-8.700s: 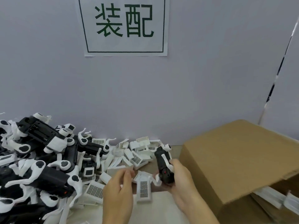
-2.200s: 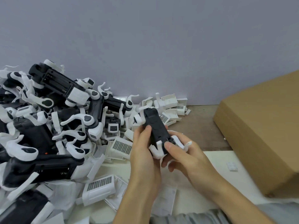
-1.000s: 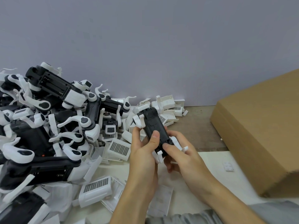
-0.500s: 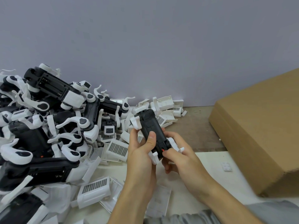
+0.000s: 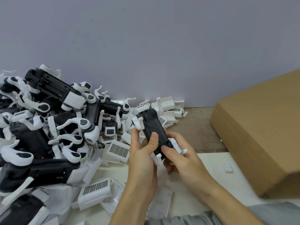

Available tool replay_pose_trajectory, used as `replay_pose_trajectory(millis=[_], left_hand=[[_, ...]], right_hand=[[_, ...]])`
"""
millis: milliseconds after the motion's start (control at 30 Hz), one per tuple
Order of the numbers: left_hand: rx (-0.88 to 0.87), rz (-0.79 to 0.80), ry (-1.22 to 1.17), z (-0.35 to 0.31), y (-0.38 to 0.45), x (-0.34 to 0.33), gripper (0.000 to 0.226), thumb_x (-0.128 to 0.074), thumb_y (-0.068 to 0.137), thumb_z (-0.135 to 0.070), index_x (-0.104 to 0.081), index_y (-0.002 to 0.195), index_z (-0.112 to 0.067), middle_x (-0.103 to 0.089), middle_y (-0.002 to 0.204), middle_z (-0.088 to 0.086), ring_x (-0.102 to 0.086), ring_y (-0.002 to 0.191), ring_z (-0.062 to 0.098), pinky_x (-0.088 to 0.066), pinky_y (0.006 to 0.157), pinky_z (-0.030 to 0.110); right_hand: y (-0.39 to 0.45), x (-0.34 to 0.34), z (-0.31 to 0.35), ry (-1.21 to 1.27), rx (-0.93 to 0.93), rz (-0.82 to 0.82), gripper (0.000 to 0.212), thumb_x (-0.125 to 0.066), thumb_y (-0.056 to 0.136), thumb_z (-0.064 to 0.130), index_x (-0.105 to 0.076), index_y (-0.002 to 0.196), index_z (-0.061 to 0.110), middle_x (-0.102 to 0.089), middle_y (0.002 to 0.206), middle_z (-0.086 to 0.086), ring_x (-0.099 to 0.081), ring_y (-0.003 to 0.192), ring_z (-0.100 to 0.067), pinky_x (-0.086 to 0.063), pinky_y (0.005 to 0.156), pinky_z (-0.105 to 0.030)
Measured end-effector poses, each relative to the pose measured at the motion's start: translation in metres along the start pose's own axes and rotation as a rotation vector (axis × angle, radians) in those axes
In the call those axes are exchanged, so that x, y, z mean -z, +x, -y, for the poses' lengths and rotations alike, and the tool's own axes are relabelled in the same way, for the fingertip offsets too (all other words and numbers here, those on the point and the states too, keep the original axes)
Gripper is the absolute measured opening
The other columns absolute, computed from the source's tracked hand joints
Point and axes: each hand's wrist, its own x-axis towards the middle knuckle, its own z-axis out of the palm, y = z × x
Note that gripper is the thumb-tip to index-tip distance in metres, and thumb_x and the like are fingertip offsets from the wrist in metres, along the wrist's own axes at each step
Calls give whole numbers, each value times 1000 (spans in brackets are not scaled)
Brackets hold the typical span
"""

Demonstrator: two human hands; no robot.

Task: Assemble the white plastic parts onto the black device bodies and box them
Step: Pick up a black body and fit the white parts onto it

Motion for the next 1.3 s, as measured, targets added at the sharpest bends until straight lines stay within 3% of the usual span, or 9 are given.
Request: replay_pose_trajectory(millis=[167, 400, 667, 767, 867, 1067, 1167, 1233, 1300], left_hand=[[3, 13, -2, 0, -1, 2, 21, -56, 97, -10, -62, 111, -24, -75, 95, 4, -66, 75, 19, -54, 59, 31], [9, 0, -33, -2, -1, 1, 20, -57, 97, -10, -61, 112, -22, -73, 87, 6, -64, 62, 16, -53, 50, 28], [8, 19, -79, -4, -2, -2, 31, -66, 80, -22, -62, 110, -25, -72, 90, 8, -68, 72, 25, -52, 66, 42], [13, -6, -124, -4, -1, -1, 42, -65, 79, -26, -58, 119, -18, -70, 95, 14, -64, 71, 29, -50, 62, 39], [28, -78, -242, -7, 1, 1, 54, -58, 86, -32, -52, 134, -8, -69, 103, 19, -60, 74, 31, -47, 56, 35], [30, -291, -510, -14, 3, 7, 26, -53, 98, -22, -61, 118, -9, -68, 88, 13, -64, 81, 30, -53, 74, 41], [81, -293, -554, -14, 3, 10, 31, -48, 99, -29, -70, 106, -9, -69, 93, 17, -65, 83, 34, -54, 76, 45], [90, -300, -562, -13, 4, 11, 42, -43, 99, -28, -77, 83, -9, -71, 90, 19, -67, 76, 35, -54, 77, 45], [102, -334, -565, -12, 5, 11, 42, -41, 99, -23, -75, 80, -6, -69, 88, 20, -64, 76, 34, -53, 77, 45]], right_hand=[[2, 3, -3, 14, -15, 26, 35, -52, 96, 6, -65, 109, 36, -56, 64, 6, -48, 58, -12, -44, 55, -22], [1, 4, -5, 13, -18, 50, 42, -51, 72, 23, -65, 106, 43, -56, 68, 3, -48, 63, -15, -44, 61, -28], [-1, 2, 0, -74, 48, 30, 33, -51, 99, 8, -61, 117, 34, -59, 65, 14, -51, 57, -9, -43, 55, -17], [-3, 3, 1, -77, 66, 64, 31, -56, 91, 19, -62, 118, 32, -63, 75, 0, -53, 64, -16, -45, 58, -25], [-4, 8, 3, -69, 117, 153, 59, -42, 71, 11, -64, 123, 29, -69, 88, -12, -62, 72, -22, -46, 63, -32], [13, 30, 1, -297, 243, -415, 55, -43, 81, -15, -70, 92, 31, -71, 74, 2, -62, 60, -12, -50, 60, -26], [19, 44, -2, -629, 221, -412, 34, -57, 82, 2, -67, 93, 33, -67, 77, 9, -59, 67, -4, -43, 62, -10], [20, 46, -9, -852, 182, -345, 24, -66, 84, 22, -62, 105, 35, -60, 89, 14, -56, 78, -4, -41, 71, -16], [17, 43, -14, -931, 143, -276, 32, -68, 83, 45, -54, 112, 41, -53, 96, 18, -53, 90, -6, -42, 78, -26]])
